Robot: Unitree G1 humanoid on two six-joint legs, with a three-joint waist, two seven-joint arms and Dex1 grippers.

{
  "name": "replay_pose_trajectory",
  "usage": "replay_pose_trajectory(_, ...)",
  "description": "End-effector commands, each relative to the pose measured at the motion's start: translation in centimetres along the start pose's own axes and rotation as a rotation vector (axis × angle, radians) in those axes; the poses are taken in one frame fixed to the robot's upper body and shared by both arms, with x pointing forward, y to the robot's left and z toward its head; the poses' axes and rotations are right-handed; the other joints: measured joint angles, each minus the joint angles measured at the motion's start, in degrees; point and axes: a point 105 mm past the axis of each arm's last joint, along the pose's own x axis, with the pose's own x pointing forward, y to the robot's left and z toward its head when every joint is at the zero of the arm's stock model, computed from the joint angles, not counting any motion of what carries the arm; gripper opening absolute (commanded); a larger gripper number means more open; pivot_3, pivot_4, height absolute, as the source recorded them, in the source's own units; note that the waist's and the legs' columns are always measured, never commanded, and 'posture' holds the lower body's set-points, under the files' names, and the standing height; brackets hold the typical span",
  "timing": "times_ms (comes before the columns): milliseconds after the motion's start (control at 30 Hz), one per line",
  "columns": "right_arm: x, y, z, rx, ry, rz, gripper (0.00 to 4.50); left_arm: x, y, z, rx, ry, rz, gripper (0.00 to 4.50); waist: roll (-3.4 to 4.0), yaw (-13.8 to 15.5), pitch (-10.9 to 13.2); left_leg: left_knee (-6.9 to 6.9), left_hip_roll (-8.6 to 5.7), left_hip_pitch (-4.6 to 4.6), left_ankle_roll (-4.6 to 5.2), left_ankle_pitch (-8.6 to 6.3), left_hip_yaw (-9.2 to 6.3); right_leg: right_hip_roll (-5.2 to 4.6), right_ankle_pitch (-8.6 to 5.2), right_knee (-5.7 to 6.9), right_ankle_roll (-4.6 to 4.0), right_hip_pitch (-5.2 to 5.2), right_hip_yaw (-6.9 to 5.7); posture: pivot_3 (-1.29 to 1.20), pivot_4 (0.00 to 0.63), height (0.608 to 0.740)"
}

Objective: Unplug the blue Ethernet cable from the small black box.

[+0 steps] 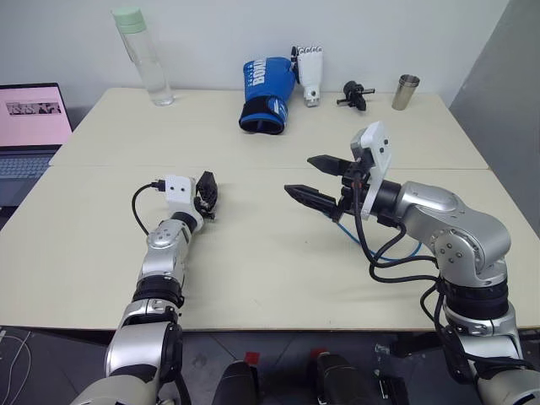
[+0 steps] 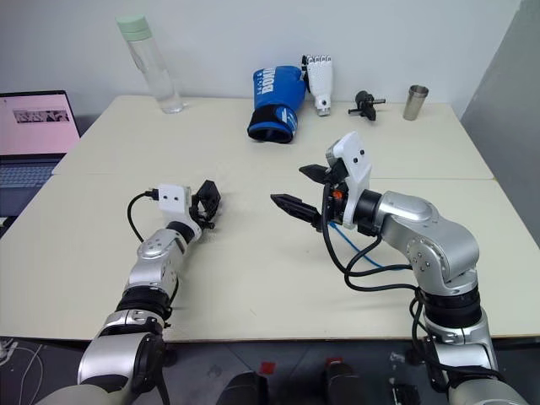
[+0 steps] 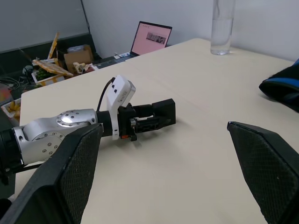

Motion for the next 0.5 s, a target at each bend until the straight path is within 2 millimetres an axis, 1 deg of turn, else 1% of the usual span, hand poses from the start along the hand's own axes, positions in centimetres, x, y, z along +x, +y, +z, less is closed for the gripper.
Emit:
replay_pose_trajectory(33, -0.2, 0.6, 1.7, -0.032, -0.047, 0.008, 4.50, 0.1, 0.3, 2.0, 0.004, -0.072, -0.001, 3.44, 0.00, 0.00, 0.00, 0.00, 0.00, 0.00, 0.00, 0.00, 0.00, 0.00, 0.00, 0.00, 0.00, 0.00, 0.00, 0.00, 0.150, 0.740)
replay_pose_trajectory(100, -0.3, 0.6, 1.7, -0.028, -0.042, 0.006, 4.50, -0.2, 0.4, 2.5, 0.011, -0.071, -0.014, 3.82, 0.00, -0.01, 0.00, 0.00, 0.00, 0.00, 0.00, 0.00, 0.00, 0.00, 0.00, 0.00, 0.00, 0.00, 0.00, 0.00, 0.150, 0.740)
replay_pose_trajectory(133, -0.4, 0.7, 1.6, -0.025, -0.038, 0.006, 4.50, -0.4, 0.4, 2.8, 0.014, -0.068, -0.030, 4.09, 0.00, -0.03, 0.00, 0.00, 0.00, 0.00, 0.00, 0.00, 0.00, 0.00, 0.00, 0.00, 0.00, 0.00, 0.00, 0.00, 0.150, 0.740)
replay_pose_trajectory(167, -0.6, 0.7, 1.5, -0.021, -0.032, 0.006, 4.50, -0.6, 0.1, 3.1, 0.023, -0.053, -0.059, 4.25, 0.00, -0.04, 0.00, 0.00, 0.01, 0.00, 0.00, 0.00, 0.00, 0.00, 0.00, 0.01, 0.00, 0.00, 0.01, 0.00, 0.150, 0.740)
replay_pose_trajectory(200, -0.7, 0.7, 1.3, -0.017, -0.025, 0.006, 4.50, -0.9, -0.2, 3.2, 0.037, -0.034, -0.086, 4.29, 0.00, -0.04, 0.00, -0.01, 0.02, 0.00, 0.00, 0.00, 0.00, 0.00, 0.00, 0.00, 0.00, 0.00, 0.01, 0.00, 0.150, 0.740)
replay_pose_trajectory(233, -0.9, 0.7, 1.2, -0.013, -0.019, 0.007, 4.50, -1.3, -0.3, 3.4, 0.050, -0.013, -0.103, 4.43, 0.00, -0.10, 0.00, -0.01, 0.02, 0.00, 0.00, 0.00, -0.01, 0.00, 0.00, 0.01, 0.00, -0.01, 0.00, 0.00, 0.150, 0.740)
replay_pose_trajectory(300, -1.7, 0.6, 0.7, 0.000, 0.003, 0.005, 4.50, -2.4, 0.1, 4.7, 0.054, 0.023, -0.126, 4.43, -0.01, -0.06, 0.00, -0.02, 0.04, 0.01, -0.01, 0.00, -0.01, 0.01, 0.00, 0.01, 0.00, -0.01, 0.01, 0.00, 0.150, 0.740)
replay_pose_trajectory(400, -3.1, 0.3, 0.0, 0.008, 0.040, -0.004, 4.50, -4.5, 1.2, 6.2, 0.054, 0.100, -0.146, 4.43, -0.03, -0.13, 0.00, -0.02, 0.07, 0.00, -0.02, 0.00, -0.03, 0.02, -0.01, 0.00, 0.00, 0.00, -0.01, 0.00, 0.150, 0.740)
replay_pose_trajectory(500, -4.4, -0.1, -0.3, 0.007, 0.076, -0.012, 4.50, -6.9, 1.0, 7.9, 0.071, 0.160, -0.264, 4.43, -0.02, -0.17, 0.00, -0.03, 0.06, 0.04, -0.02, -0.01, -0.03, 0.01, -0.03, 0.01, 0.04, 0.01, 0.01, 0.00, 0.150, 0.740)
